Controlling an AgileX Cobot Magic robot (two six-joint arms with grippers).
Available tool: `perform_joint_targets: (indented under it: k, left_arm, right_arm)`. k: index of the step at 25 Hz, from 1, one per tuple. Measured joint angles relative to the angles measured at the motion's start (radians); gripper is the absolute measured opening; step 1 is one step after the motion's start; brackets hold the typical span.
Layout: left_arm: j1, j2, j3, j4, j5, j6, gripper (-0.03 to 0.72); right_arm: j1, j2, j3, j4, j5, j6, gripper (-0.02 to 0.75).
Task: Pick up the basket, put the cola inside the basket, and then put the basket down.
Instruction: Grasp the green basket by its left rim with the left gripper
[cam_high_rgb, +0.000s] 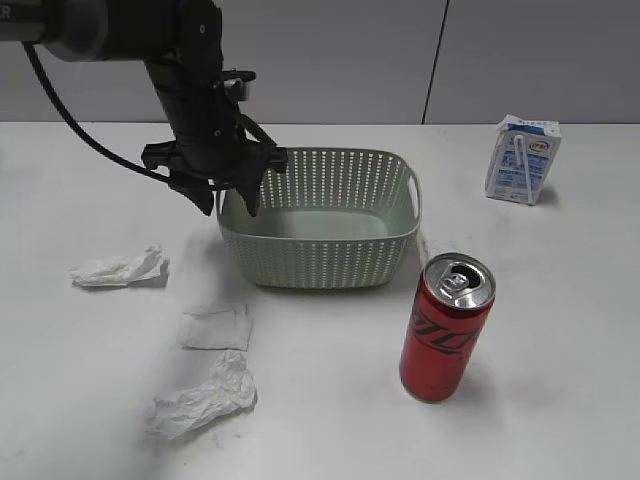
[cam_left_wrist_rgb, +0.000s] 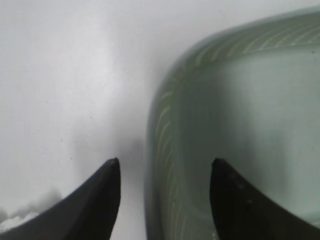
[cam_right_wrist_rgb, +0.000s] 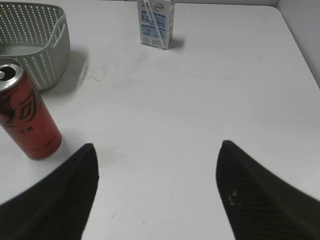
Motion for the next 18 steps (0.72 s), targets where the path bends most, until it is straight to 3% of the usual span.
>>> perform_joint_targets:
  k: [11, 13, 18]
  left_arm:
    - [0.0, 0.013, 0.0, -0.011, -0.002, 0.0, 0.372]
    - [0.0, 0.016, 0.0, -0.026, -0.002, 0.0, 0.31]
    - [0.0, 0.022, 0.0, -0.03, -0.001, -0.001, 0.032]
  right_arm:
    - [0.0, 0.0, 0.0, 0.0, 0.0, 0.0, 0.552]
    - [0.0, 0.0, 0.0, 0.0, 0.0, 0.0, 0.552]
    - [0.0, 0.0, 0.0, 0.0, 0.0, 0.0, 0.552]
